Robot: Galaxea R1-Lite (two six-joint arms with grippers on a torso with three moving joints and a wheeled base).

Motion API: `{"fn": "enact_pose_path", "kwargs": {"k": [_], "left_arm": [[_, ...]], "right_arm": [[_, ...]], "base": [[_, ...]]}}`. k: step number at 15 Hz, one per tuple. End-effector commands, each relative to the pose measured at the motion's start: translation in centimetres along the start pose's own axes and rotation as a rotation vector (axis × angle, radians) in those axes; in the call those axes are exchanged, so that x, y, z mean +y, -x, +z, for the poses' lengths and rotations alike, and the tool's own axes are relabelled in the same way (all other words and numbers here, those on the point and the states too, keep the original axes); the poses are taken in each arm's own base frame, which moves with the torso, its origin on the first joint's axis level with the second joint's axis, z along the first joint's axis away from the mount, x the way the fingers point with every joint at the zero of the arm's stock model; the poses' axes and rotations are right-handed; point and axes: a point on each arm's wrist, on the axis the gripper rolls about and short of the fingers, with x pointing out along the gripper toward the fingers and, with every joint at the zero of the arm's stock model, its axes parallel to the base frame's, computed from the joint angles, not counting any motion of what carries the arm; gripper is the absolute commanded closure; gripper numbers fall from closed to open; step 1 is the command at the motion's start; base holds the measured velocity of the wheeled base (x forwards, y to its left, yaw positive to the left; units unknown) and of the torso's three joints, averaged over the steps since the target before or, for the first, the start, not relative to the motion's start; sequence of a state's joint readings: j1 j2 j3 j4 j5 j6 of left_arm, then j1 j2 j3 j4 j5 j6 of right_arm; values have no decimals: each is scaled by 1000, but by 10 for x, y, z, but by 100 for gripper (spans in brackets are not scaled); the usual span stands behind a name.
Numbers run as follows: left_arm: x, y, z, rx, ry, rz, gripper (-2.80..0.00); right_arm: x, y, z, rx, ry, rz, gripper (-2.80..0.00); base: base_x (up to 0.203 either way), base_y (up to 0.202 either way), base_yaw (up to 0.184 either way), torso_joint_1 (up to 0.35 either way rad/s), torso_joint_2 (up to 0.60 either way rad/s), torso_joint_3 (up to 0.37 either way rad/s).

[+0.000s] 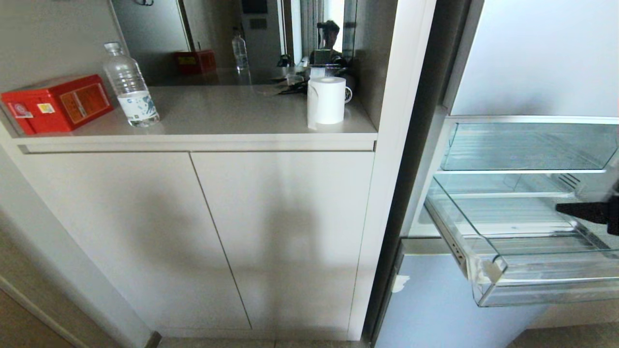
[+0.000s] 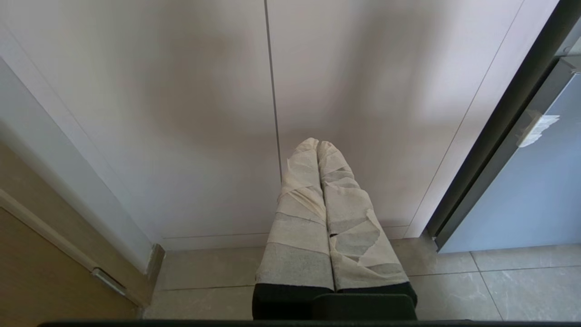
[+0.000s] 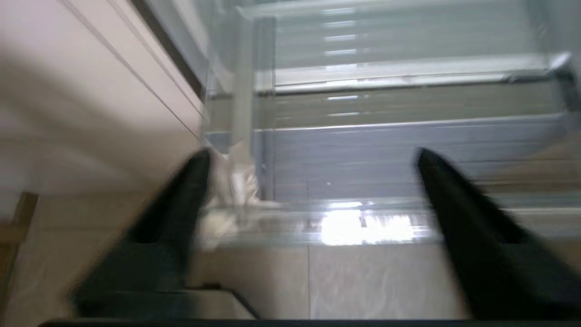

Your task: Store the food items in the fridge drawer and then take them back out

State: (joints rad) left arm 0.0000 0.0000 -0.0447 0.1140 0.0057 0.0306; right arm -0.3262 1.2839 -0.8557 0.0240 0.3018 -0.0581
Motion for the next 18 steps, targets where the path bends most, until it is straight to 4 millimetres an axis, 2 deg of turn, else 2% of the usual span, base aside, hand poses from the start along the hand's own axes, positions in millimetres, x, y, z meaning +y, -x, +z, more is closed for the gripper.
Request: {"fn": "enact_pose_path", "kwargs": {"k": [1, 4, 5, 8, 11, 13, 16, 18], "left_arm": [[0, 0, 0, 3, 0, 0, 0], [0, 0, 0, 3, 0, 0, 0], [0, 0, 0, 3, 0, 0, 0], [0, 0, 0, 3, 0, 0, 0], [0, 0, 0, 3, 0, 0, 0], [0, 0, 0, 3, 0, 0, 0], [0, 0, 0, 3, 0, 0, 0], [0, 0, 0, 3, 0, 0, 0]], "right_arm": [[19, 57, -16, -143, 47, 3, 0], [36, 99, -52, -245, 88, 54, 0], [39, 106, -70, -247, 92, 81, 0], [43, 108, -113, -214, 70, 111, 0], [48, 114, -137, -228, 106, 123, 0], [47, 119, -161, -293, 166, 74, 0], [42, 112, -200, -382, 252, 15, 0], [41, 119, -213, -446, 264, -1, 0]], "base": [[0, 0, 0, 0, 0, 0], [0, 0, 0, 0, 0, 0], [0, 0, 0, 0, 0, 0], [0, 0, 0, 0, 0, 0], [0, 0, 0, 0, 0, 0], [0, 0, 0, 0, 0, 0], [0, 0, 0, 0, 0, 0], [0, 0, 0, 0, 0, 0]]}}
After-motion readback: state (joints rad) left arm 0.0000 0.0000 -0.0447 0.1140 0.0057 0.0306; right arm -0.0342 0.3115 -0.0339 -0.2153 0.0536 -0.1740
